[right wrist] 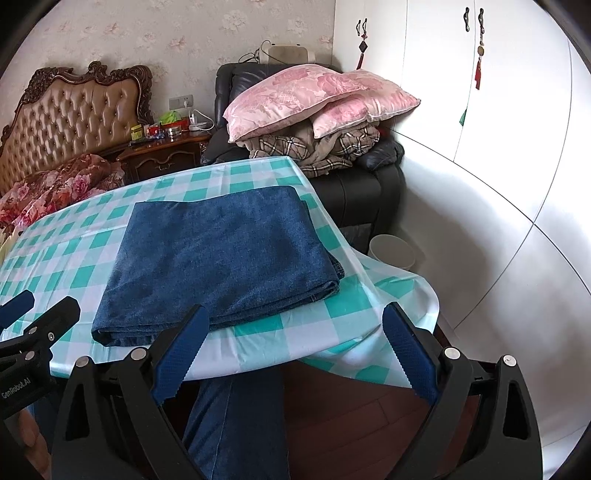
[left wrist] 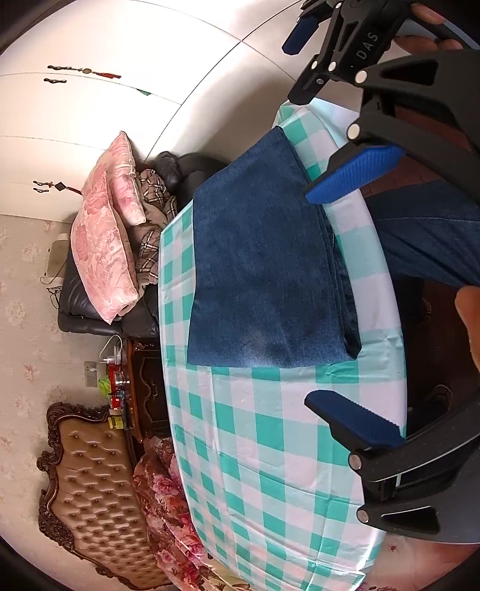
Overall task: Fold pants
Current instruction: 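Withdraw both open grippers from the folded jeans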
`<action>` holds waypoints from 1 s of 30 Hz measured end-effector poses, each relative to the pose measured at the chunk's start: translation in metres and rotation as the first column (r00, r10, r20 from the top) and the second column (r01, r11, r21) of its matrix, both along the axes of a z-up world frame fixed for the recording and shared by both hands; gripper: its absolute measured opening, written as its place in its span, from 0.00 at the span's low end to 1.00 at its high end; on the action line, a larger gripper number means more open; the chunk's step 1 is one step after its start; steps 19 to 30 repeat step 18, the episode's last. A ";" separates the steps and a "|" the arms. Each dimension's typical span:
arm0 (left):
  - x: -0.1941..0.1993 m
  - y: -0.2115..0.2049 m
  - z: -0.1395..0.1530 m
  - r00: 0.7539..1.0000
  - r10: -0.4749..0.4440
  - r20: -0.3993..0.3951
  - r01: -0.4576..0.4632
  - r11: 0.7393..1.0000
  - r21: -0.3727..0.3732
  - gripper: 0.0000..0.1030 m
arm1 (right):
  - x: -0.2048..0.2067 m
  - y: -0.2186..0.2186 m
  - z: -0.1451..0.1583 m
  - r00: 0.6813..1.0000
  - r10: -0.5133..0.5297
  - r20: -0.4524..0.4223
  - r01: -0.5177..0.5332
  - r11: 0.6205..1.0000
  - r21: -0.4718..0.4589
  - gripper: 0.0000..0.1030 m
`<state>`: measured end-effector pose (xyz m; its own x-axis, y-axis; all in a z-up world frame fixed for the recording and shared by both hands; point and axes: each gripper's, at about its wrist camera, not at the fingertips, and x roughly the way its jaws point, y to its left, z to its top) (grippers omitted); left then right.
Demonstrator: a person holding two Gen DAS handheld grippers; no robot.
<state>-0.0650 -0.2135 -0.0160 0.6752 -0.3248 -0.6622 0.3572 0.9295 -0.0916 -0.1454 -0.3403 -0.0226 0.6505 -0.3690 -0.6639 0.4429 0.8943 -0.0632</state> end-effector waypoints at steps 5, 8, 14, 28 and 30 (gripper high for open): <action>-0.003 0.000 0.001 1.000 -0.018 0.008 0.018 1.000 -0.015 0.98 | 0.001 0.000 0.000 1.000 -0.002 -0.001 0.002 1.000 0.000 0.89; -0.002 -0.004 -0.001 0.999 -0.053 -0.007 0.053 0.998 -0.023 0.98 | 0.001 -0.001 -0.002 1.000 -0.006 -0.004 0.006 1.000 0.002 0.89; 0.001 -0.010 -0.004 0.994 -0.104 -0.036 0.101 0.993 -0.055 0.98 | 0.000 0.001 -0.006 1.000 -0.003 -0.010 0.003 1.000 0.004 0.89; 0.004 0.004 0.002 0.994 -0.104 -0.023 0.102 0.992 -0.080 0.98 | 0.000 0.000 -0.008 1.000 -0.001 -0.010 0.001 1.000 0.014 0.89; 0.004 0.004 0.002 0.994 -0.104 -0.023 0.102 0.992 -0.080 0.98 | 0.000 0.000 -0.008 1.000 -0.001 -0.010 0.001 1.000 0.014 0.89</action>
